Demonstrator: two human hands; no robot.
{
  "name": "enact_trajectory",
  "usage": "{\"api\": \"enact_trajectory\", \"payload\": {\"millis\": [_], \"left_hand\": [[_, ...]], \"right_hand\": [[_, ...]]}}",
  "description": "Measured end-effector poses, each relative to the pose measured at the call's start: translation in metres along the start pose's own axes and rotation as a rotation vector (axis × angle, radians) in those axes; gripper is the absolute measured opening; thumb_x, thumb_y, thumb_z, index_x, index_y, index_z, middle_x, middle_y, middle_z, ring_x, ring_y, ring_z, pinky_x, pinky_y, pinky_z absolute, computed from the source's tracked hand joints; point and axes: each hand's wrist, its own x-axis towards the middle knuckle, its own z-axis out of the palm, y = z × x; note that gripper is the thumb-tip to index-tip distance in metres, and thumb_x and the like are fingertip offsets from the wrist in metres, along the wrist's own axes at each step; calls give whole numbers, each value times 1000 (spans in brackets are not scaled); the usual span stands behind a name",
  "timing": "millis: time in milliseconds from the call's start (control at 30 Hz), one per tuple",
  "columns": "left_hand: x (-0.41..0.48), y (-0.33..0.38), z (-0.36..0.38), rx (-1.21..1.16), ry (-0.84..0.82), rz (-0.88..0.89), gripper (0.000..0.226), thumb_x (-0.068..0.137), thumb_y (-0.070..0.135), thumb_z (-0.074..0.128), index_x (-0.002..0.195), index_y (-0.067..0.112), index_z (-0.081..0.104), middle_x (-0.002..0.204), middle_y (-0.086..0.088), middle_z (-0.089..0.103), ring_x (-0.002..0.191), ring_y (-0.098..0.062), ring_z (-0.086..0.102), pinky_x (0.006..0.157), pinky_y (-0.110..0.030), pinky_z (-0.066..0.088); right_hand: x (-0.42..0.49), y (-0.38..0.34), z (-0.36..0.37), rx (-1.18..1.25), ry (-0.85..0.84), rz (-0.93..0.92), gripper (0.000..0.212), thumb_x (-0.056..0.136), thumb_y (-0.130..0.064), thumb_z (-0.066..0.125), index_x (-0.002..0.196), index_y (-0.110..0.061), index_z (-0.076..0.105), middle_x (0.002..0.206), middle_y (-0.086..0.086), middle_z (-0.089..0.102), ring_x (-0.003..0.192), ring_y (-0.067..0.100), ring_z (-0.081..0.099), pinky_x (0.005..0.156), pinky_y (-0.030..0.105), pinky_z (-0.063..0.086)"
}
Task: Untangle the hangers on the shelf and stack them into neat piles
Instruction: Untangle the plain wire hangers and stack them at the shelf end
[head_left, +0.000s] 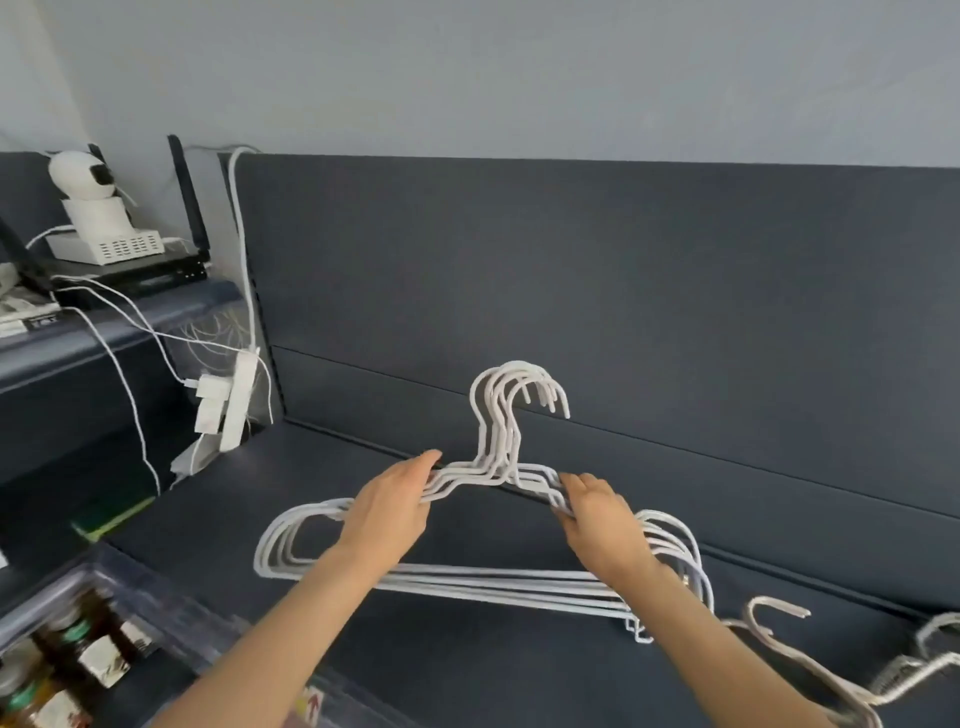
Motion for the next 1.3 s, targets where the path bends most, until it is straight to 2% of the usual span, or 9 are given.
{"api": "enact_trajectory", "payload": {"millis": [200,367,433,567,700,767,900,1133,1300], "left_hand": [[26,-7,18,-92,-32,18,38,89,8,51,127,12,53,120,-4,54,114,-20,51,96,-31,44],[28,-2,32,-81,-59,11,30,91,14,50,120,16,56,116,0,58,108,-19,54,86,-31,45],[32,2,32,-53,-59,-4,31,92,19,50,123,16,52,113,-1,62,106,-20,56,85,-30,44],[40,8,37,-6,-116,-71,61,93,32,50,144,10,25,123,-7,59,116,-25,52,99,-35,40],[43,6,39,-42,-183,-106,79,88,36,58,146,7,15,151,-11,30,140,-25,26,115,-35,22],[45,9,39,-10,-224,-100,82,85,42,59,146,8,16,154,-8,23,143,-22,19,118,-37,14],[47,24,40,-15,-320,-52,81,85,47,54,147,13,15,154,-3,24,143,-19,19,119,-41,9],[55,27,35,-93,-465,-7,74,91,41,47,149,18,6,157,-1,17,144,-20,19,119,-40,15],[54,17,34,-80,-442,39,57,96,33,39,147,18,18,153,1,29,140,-19,29,117,-41,20]], "right_hand": [[-3,-7,8,-29,161,94,32,92,-16,43,124,-17,49,107,4,57,99,25,52,80,31,37],[-8,1,11,-58,164,139,35,94,-19,42,128,-21,46,109,0,59,102,22,53,86,29,38],[-5,-1,8,-68,153,162,40,94,-19,41,133,-23,40,114,-1,60,106,22,53,94,30,37],[2,-6,2,-91,107,225,50,92,-17,41,140,-23,30,124,0,57,114,24,51,102,33,34],[2,-6,3,-58,72,250,59,93,-28,45,146,-20,20,140,0,45,128,24,42,111,36,29],[2,-8,5,-30,27,254,71,89,-38,51,147,-21,14,149,1,34,137,24,31,115,39,22],[4,-2,1,27,-43,267,85,81,-51,56,147,-27,8,155,3,21,143,22,19,117,44,16],[5,3,-5,20,-121,285,92,82,-50,56,148,-19,0,157,3,12,145,22,10,117,48,13],[-1,7,1,6,-141,220,81,87,-44,51,148,-19,4,155,2,20,143,22,19,117,46,16]]}}
